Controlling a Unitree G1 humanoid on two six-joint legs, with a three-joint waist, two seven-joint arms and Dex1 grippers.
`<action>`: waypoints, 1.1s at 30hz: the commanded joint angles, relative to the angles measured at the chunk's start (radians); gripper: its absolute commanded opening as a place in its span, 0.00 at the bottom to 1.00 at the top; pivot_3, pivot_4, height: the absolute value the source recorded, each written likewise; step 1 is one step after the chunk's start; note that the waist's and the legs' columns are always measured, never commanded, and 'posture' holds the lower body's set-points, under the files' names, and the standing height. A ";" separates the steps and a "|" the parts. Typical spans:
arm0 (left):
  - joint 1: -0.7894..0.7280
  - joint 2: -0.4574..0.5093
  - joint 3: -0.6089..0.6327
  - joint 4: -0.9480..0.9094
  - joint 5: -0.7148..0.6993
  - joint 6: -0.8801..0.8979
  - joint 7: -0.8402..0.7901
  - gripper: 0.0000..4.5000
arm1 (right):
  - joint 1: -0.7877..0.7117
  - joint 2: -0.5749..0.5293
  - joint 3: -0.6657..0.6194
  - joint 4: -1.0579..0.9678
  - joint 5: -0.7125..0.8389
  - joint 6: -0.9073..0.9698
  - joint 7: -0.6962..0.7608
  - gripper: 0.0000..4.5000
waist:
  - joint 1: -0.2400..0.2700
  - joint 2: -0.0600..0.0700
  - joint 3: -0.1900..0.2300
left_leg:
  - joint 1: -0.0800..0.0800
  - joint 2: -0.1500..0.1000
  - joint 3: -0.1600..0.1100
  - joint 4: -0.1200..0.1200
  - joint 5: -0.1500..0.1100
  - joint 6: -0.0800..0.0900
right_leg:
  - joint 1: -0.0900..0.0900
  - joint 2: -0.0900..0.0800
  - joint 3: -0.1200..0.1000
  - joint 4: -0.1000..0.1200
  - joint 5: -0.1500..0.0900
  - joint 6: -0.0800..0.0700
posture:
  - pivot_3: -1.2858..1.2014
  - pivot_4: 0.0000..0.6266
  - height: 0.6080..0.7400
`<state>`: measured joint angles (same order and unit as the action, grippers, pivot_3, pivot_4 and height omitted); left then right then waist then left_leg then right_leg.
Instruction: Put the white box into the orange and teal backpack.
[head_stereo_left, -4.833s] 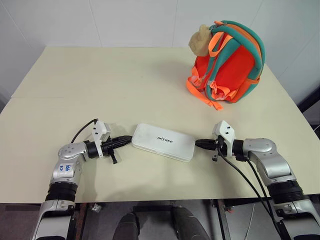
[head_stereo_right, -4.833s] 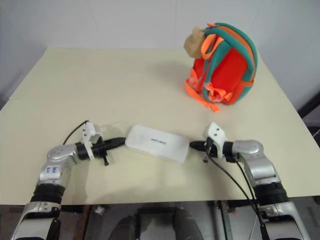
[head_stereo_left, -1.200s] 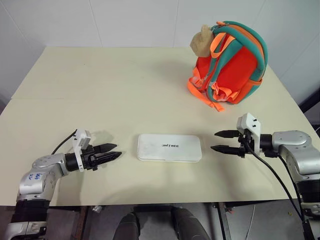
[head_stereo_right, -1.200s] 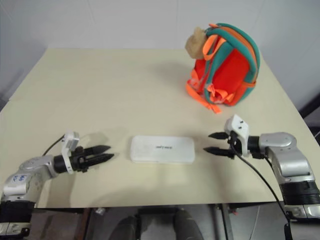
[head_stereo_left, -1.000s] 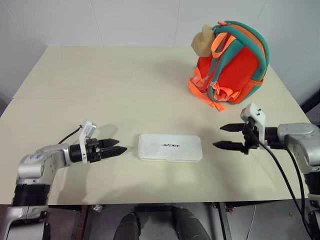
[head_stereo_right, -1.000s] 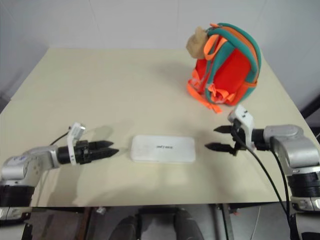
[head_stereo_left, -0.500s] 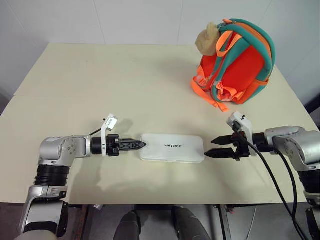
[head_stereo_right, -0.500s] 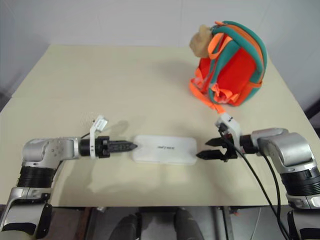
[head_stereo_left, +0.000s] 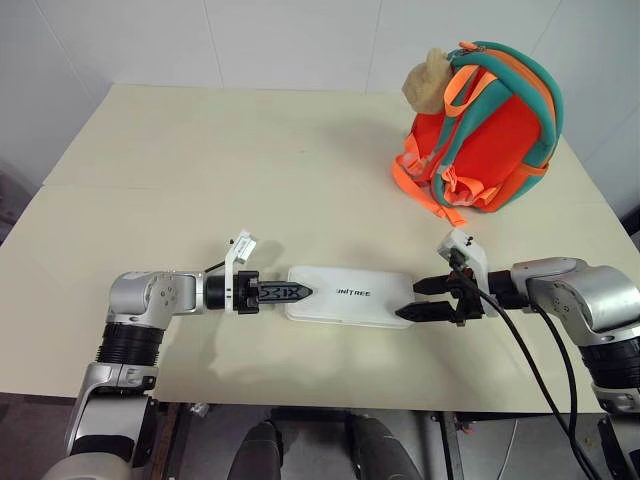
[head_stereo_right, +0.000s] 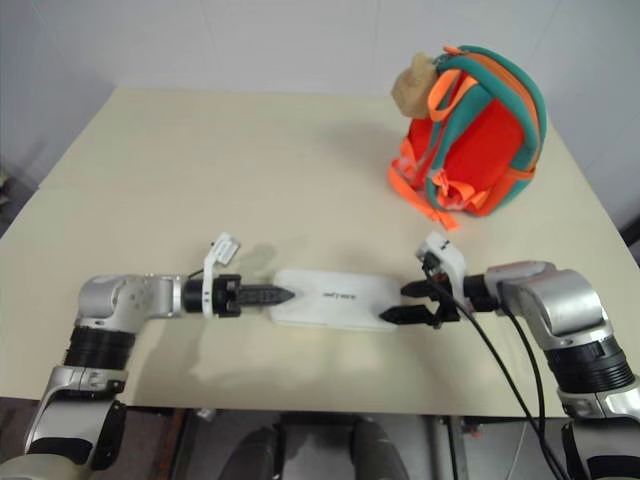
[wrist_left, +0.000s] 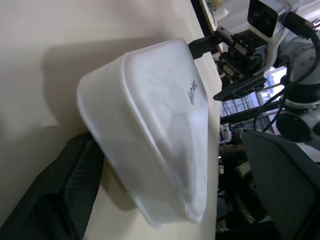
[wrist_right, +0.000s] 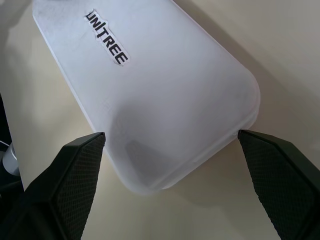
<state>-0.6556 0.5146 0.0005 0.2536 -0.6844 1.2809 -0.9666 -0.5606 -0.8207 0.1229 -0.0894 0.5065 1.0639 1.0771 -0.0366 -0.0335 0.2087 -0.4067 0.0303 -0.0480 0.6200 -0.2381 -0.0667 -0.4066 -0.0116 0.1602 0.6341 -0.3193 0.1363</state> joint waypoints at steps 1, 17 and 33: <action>-0.003 -0.026 -0.036 0.045 -0.028 0.098 -0.014 1.00 | -0.005 0.009 0.009 0.002 -0.005 -0.041 0.005 1.00 | -0.001 0.000 0.000 | 0.000 0.000 0.000 0.000 0.000 0.000 | 0.000 0.000 0.000 0.000 0.000 0.000 | 0.52 0.24 1.00; -0.090 -0.013 -0.030 0.128 -0.082 0.230 -0.084 1.00 | 0.035 0.006 0.012 0.006 -0.014 -0.121 0.014 1.00 | -0.017 0.000 0.000 | 0.000 0.000 0.000 0.002 0.000 0.000 | -0.001 0.000 0.000 0.005 0.000 0.000 | 0.52 0.24 1.00; -0.059 0.034 -0.074 0.073 -0.113 0.256 -0.143 0.32 | 0.067 0.022 -0.021 0.009 -0.021 -0.170 -0.007 1.00 | -0.026 0.000 0.000 | 0.000 0.000 0.000 0.006 0.000 0.000 | -0.001 0.001 0.001 0.010 0.000 0.000 | 0.52 0.24 1.00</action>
<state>-0.7223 0.5502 -0.1135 0.3642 -0.7441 1.5260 -1.0829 -0.5002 -0.8002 0.1218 -0.0747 0.4954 0.9093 1.0930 -0.0624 -0.0336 0.2088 -0.4066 0.0303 -0.0482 0.6265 -0.2378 -0.0671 -0.4078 -0.0102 0.1608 0.6437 -0.3195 0.1361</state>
